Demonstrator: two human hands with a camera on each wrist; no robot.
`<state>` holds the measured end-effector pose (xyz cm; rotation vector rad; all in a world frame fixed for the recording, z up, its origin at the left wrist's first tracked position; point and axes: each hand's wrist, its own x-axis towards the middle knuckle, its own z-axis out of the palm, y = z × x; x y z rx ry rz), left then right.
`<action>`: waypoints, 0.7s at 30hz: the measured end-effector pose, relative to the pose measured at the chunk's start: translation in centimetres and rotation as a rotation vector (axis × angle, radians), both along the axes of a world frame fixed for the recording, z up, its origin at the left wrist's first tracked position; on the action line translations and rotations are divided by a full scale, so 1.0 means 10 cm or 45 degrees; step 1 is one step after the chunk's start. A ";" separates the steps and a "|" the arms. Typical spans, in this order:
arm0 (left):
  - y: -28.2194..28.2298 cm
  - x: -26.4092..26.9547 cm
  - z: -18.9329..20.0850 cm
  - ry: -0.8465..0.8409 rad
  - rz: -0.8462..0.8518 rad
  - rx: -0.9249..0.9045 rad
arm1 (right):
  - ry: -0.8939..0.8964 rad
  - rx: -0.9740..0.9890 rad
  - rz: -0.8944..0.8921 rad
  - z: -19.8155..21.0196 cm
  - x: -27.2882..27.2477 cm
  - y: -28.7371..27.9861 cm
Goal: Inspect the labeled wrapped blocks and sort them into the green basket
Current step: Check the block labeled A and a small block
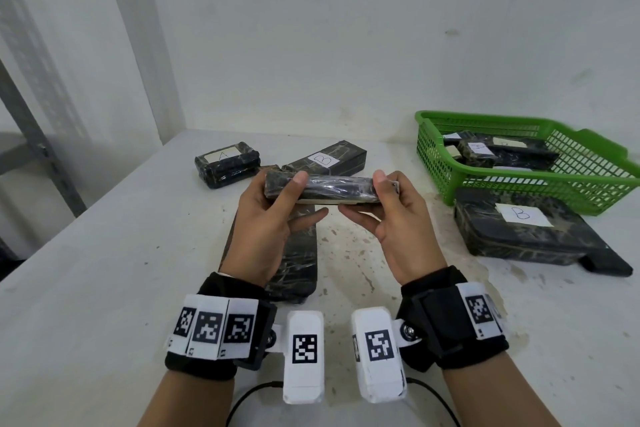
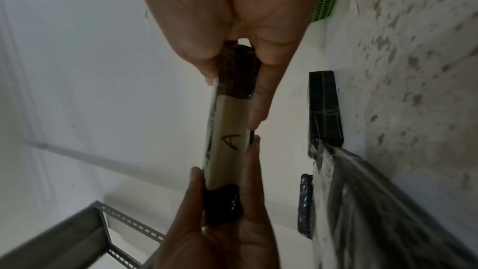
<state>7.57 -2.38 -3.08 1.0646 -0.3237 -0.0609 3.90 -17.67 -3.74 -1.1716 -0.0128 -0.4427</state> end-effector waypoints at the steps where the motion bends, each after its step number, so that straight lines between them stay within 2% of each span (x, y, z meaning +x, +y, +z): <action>1: 0.00 0.00 0.00 0.012 0.037 0.007 | 0.018 -0.009 0.006 0.00 0.00 0.00; 5: -0.01 0.01 0.01 0.090 0.074 -0.009 | 0.077 -0.039 0.027 0.02 -0.01 0.05; 10: -0.03 -0.04 0.03 0.149 0.029 0.002 | 0.026 -0.065 -0.088 0.02 -0.02 0.04; 17: -0.02 -0.03 0.00 0.081 0.110 0.036 | 0.072 -0.048 -0.031 0.01 -0.02 0.09; 21: -0.02 -0.05 0.00 0.068 0.067 0.028 | 0.045 -0.074 -0.116 0.03 -0.03 0.10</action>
